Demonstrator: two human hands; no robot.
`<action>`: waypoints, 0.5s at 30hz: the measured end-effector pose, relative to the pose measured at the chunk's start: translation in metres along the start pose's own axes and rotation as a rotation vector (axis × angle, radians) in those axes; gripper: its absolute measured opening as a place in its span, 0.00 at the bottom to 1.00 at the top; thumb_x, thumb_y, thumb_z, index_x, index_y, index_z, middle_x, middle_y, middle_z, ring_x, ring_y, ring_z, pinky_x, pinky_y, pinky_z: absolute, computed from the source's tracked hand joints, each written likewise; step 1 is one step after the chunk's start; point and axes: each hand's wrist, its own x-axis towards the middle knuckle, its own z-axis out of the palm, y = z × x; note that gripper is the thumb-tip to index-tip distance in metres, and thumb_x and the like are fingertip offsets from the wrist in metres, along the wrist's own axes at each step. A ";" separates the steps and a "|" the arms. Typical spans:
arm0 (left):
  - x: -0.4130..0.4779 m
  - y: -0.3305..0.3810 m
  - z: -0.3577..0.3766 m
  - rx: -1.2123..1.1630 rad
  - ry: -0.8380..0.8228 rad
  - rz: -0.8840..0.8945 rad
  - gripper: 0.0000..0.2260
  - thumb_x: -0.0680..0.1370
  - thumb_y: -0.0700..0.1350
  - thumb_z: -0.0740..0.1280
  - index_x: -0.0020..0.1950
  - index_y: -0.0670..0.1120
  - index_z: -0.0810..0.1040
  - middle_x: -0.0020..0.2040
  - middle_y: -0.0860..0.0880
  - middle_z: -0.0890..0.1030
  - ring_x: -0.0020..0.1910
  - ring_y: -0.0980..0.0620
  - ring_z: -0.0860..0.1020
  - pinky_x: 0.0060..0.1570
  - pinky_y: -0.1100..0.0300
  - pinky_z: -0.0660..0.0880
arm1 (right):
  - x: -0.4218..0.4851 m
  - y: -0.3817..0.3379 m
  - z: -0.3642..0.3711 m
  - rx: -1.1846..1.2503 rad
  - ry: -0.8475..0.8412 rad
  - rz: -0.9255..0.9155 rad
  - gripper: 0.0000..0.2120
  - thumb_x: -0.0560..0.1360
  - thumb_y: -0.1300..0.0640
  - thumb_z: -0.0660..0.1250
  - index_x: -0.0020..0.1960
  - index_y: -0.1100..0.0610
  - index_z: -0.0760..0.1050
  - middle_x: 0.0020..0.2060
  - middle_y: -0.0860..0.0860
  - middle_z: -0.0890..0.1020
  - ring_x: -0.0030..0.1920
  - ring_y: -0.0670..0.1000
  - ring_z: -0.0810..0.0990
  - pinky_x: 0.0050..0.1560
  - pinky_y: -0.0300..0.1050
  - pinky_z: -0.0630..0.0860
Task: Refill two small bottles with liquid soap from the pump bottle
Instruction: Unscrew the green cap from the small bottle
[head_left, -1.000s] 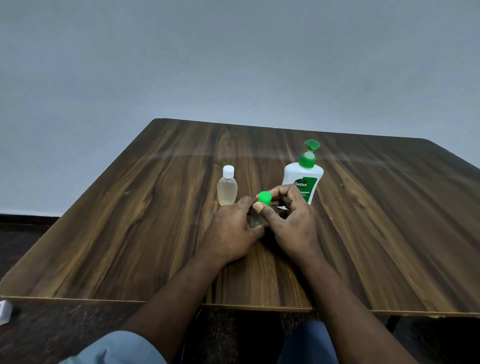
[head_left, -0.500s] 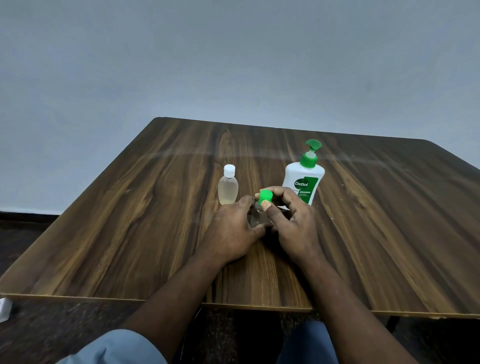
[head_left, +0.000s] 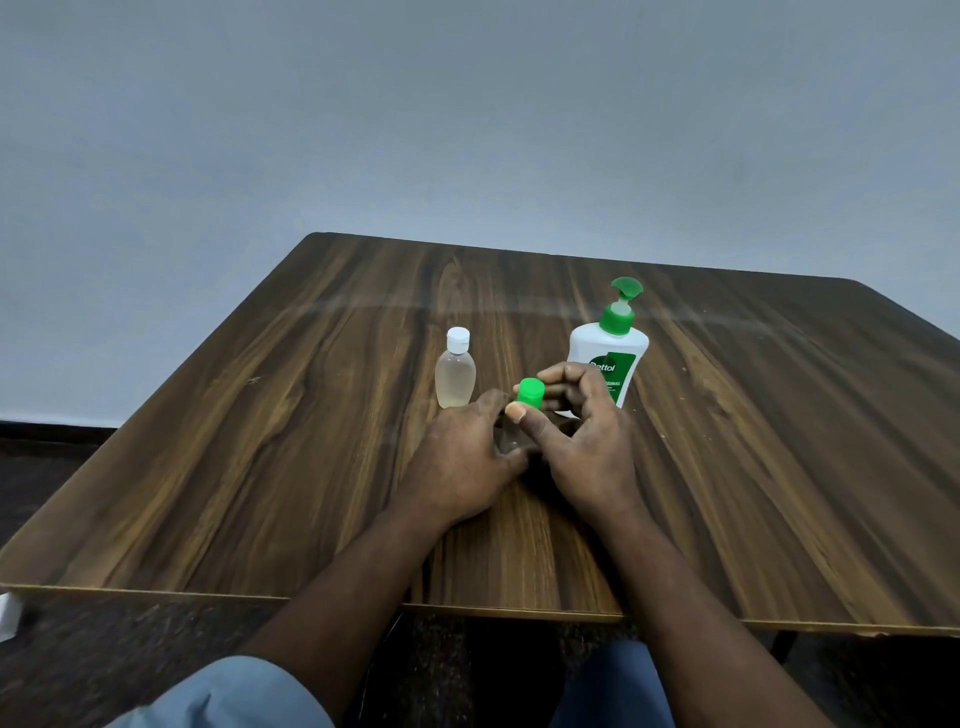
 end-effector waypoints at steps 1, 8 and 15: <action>0.000 0.000 0.000 -0.002 -0.002 -0.001 0.15 0.75 0.53 0.75 0.58 0.52 0.75 0.36 0.59 0.75 0.35 0.62 0.74 0.32 0.67 0.62 | 0.000 0.000 0.000 -0.016 0.012 0.008 0.17 0.73 0.55 0.81 0.56 0.55 0.78 0.48 0.48 0.87 0.48 0.43 0.86 0.47 0.35 0.80; 0.000 0.003 -0.001 -0.006 -0.004 -0.008 0.16 0.75 0.53 0.75 0.59 0.51 0.76 0.34 0.59 0.73 0.33 0.63 0.73 0.31 0.68 0.61 | -0.002 0.001 -0.002 0.050 -0.045 -0.023 0.15 0.76 0.54 0.75 0.62 0.54 0.80 0.53 0.49 0.88 0.55 0.50 0.87 0.54 0.52 0.84; 0.000 0.003 -0.002 0.010 -0.010 -0.013 0.17 0.75 0.53 0.75 0.60 0.52 0.77 0.34 0.60 0.73 0.34 0.64 0.73 0.31 0.69 0.62 | 0.000 0.003 -0.001 0.004 -0.007 0.002 0.12 0.76 0.54 0.78 0.56 0.55 0.80 0.50 0.47 0.88 0.51 0.46 0.87 0.52 0.50 0.85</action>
